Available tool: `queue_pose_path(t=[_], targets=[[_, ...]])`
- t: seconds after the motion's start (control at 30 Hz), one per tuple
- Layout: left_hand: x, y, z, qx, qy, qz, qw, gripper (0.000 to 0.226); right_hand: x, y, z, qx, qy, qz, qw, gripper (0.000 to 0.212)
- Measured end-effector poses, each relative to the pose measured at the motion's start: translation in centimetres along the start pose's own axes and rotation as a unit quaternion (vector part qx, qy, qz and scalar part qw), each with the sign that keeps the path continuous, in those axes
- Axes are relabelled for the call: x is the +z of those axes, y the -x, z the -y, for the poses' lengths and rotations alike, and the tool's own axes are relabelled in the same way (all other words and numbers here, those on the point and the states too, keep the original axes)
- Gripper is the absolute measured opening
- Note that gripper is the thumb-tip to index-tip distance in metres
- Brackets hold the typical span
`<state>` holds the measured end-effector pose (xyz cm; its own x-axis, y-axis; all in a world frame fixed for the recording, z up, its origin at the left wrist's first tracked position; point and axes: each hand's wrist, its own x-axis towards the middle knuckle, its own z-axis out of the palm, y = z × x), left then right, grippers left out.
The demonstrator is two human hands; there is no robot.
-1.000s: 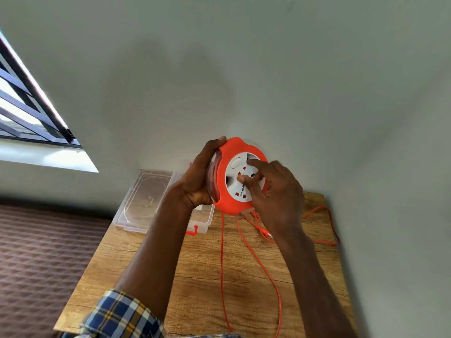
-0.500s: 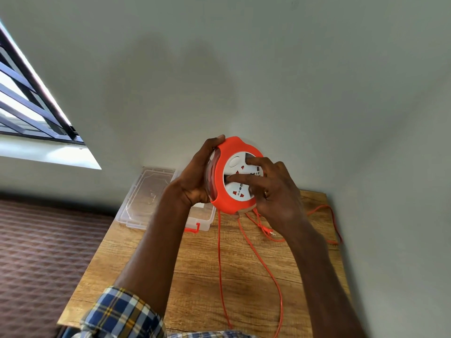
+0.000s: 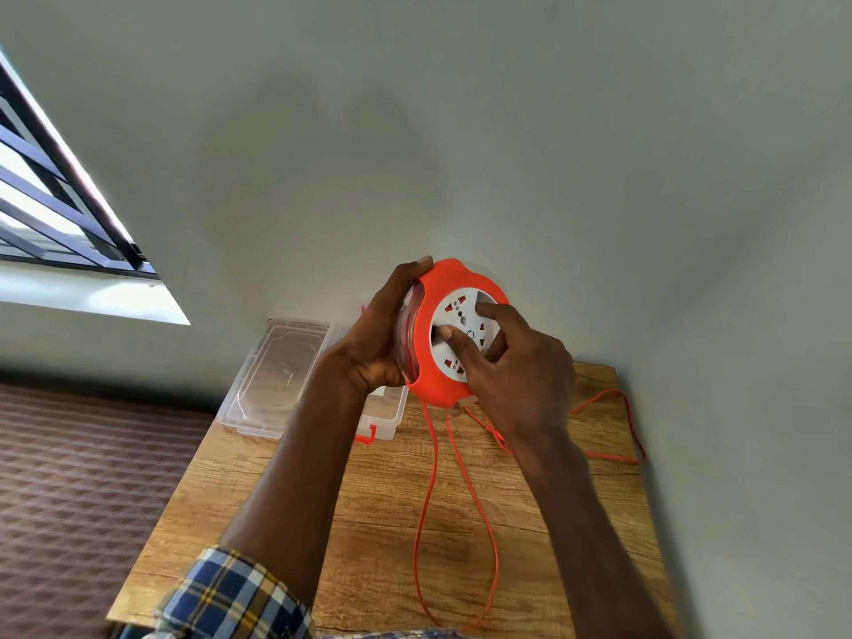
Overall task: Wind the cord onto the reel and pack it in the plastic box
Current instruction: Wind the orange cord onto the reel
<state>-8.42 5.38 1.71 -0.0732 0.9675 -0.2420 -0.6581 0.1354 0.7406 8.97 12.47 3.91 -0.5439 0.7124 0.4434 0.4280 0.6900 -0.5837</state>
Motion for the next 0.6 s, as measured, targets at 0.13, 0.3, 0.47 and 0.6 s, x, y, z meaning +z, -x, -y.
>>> queue_pose_path(t=[0.13,0.3,0.47,0.6], targets=[[-0.1,0.4,-0.3,0.007,0.017,0.024,1.0,0.07,-0.8,-0.5,-1.4,-0.125,-0.021,0.01,0.992,0.036],[-0.3,0.6,-0.3,0.006,0.018,0.019,1.0,0.079,-1.0,-0.7,-2.2,-0.157,-0.048,0.119,0.979,0.051],[-0.7,0.7,-0.1,0.004,0.013,0.002,1.0,0.07,-0.7,-0.4,-1.7,-0.134,-0.008,0.16,0.978,0.06],[-0.8,0.7,-0.2,0.0,0.013,0.008,1.0,0.073,-0.2,-0.4,-1.7,-0.135,0.001,0.122,0.983,0.06]])
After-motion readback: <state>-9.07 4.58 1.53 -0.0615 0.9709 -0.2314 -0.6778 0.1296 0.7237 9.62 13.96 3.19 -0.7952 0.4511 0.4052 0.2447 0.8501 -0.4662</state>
